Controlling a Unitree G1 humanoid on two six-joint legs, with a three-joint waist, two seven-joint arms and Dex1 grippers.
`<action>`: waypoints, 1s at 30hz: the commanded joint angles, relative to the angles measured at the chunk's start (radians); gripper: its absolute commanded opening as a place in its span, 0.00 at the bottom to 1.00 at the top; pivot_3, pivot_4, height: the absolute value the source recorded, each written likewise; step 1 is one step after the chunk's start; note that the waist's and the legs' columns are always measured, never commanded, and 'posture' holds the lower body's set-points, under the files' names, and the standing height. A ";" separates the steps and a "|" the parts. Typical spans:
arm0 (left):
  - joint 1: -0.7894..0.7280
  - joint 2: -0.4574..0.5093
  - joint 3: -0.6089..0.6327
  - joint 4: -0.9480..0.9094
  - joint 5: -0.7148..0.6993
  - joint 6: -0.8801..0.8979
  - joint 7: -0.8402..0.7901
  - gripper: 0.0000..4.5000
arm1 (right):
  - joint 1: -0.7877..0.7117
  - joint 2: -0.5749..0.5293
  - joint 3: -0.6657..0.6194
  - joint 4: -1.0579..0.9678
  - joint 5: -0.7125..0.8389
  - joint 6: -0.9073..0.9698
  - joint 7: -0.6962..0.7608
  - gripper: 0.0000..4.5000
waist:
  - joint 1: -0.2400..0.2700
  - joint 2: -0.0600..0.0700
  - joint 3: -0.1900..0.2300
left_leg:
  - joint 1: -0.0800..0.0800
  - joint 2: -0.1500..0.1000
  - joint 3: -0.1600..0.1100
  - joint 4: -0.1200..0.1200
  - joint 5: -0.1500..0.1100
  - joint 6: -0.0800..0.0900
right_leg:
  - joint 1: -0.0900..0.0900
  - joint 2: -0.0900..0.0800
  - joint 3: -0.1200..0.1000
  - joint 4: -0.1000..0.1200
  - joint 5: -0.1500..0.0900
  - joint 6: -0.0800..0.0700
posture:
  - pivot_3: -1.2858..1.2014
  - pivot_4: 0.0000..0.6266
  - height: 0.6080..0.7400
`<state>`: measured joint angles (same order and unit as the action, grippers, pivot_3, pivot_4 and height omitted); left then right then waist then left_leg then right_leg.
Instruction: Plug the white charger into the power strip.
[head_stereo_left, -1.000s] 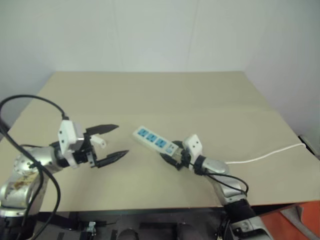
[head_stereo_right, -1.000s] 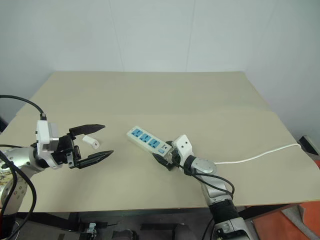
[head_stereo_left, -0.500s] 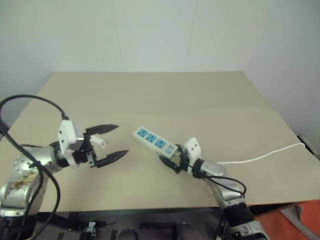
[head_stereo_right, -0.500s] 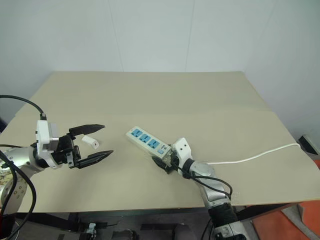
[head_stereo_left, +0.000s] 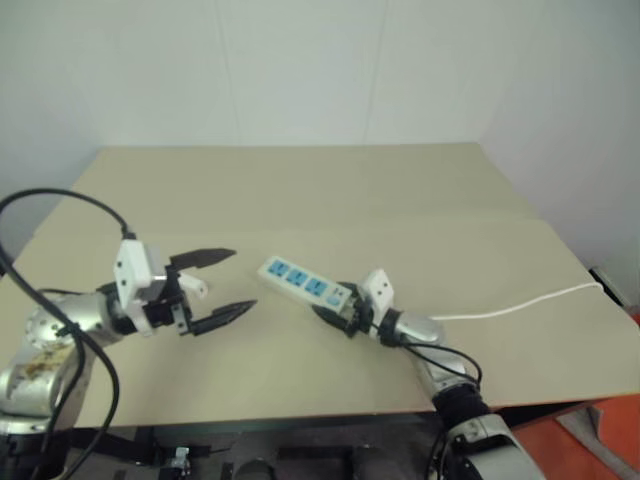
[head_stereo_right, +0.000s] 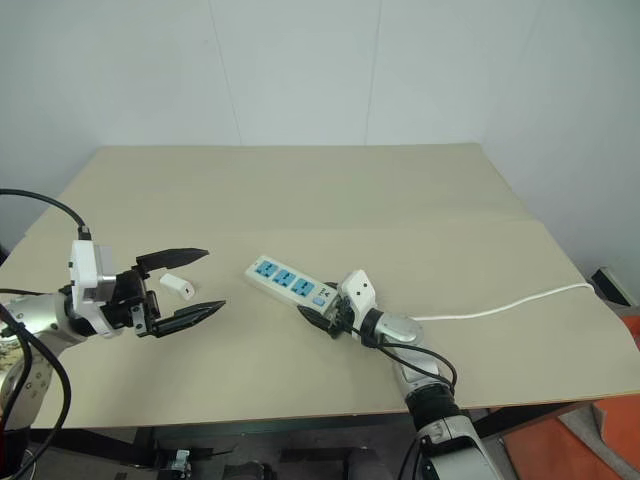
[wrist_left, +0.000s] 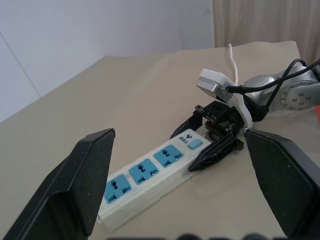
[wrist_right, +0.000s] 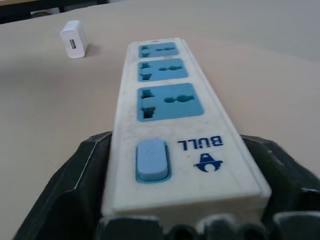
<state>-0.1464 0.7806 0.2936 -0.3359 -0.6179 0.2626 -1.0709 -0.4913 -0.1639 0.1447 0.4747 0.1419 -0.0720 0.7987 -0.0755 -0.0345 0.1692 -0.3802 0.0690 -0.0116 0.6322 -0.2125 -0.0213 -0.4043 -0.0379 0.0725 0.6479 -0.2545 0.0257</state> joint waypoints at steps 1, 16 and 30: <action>-0.005 0.013 0.029 -0.020 -0.015 -0.010 0.000 1.00 | 0.001 -0.005 0.010 0.057 -0.004 -0.027 0.040 0.76 | 0.000 0.000 0.000 | 0.000 0.000 0.000 0.000 0.000 0.000 | 0.000 0.000 0.000 0.000 0.000 0.000 | 0.52 0.24 1.00; -0.105 0.060 0.014 0.081 0.004 -0.020 -0.053 1.00 | -0.130 -0.129 -0.107 0.202 0.038 -0.152 0.085 0.76 | 0.018 0.002 0.001 | -0.003 -0.001 0.000 0.000 0.000 0.000 | -0.001 -0.001 0.000 -0.001 0.000 0.000 | 0.52 0.24 1.00; -0.565 0.206 -0.191 0.583 0.216 -0.204 -0.386 1.00 | -0.063 -0.252 -0.079 -0.045 0.208 -0.059 0.542 0.76 | 0.026 0.003 0.002 | -0.008 -0.001 0.000 0.001 0.000 0.000 | -0.006 0.000 -0.001 -0.001 0.000 0.000 | 0.52 0.24 1.00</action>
<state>-0.6714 0.9665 0.1324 0.1918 -0.4391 0.1114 -1.3913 -0.5430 -0.4200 0.0585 0.4499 0.3366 -0.1063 1.2997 -0.0496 -0.0318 0.1717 -0.3877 0.0681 -0.0114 0.6327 -0.2125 -0.0213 -0.4102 -0.0376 0.0723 0.6472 -0.2546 0.0261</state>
